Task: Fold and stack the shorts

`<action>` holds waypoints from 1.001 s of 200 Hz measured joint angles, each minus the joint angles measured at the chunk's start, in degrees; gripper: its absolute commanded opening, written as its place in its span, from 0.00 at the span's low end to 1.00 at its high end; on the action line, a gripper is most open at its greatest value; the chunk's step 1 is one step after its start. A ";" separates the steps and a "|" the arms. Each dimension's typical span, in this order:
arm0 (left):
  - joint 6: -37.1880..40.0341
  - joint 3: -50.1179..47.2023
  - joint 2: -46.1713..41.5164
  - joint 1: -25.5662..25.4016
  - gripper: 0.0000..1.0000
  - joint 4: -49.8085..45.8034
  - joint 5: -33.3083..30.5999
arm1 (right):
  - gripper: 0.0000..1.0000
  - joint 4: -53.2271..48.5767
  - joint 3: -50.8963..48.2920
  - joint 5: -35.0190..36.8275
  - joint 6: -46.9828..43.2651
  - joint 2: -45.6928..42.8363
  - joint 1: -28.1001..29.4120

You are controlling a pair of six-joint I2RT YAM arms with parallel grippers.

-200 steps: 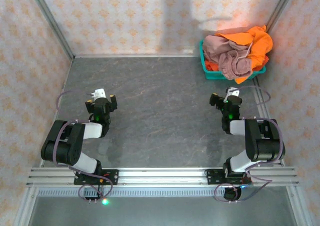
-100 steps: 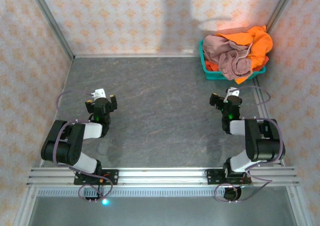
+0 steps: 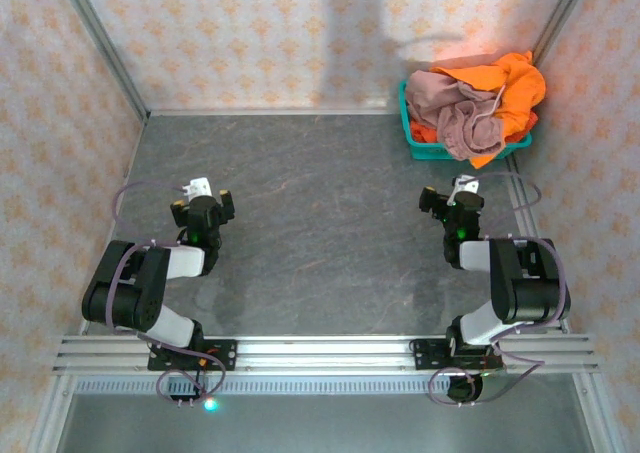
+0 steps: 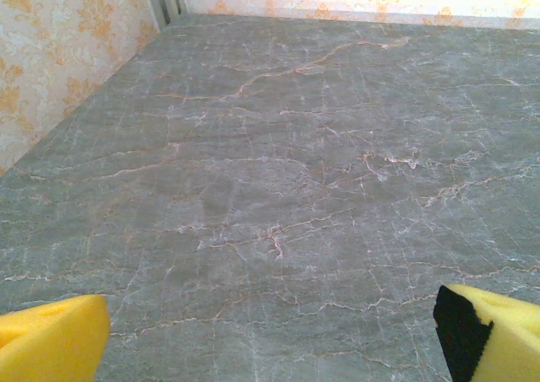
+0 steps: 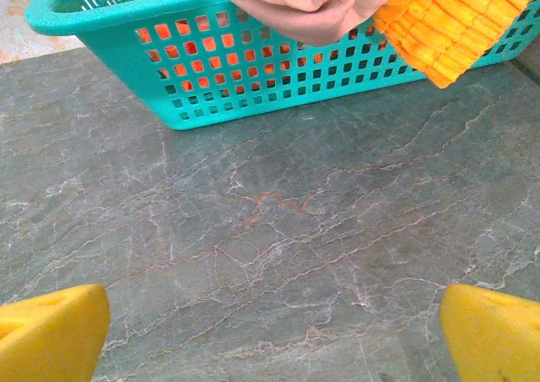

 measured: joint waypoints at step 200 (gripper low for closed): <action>-0.02 3.50 -13.51 -0.87 1.00 -14.27 -1.55 | 0.99 -22.73 6.78 0.17 2.54 -24.61 0.00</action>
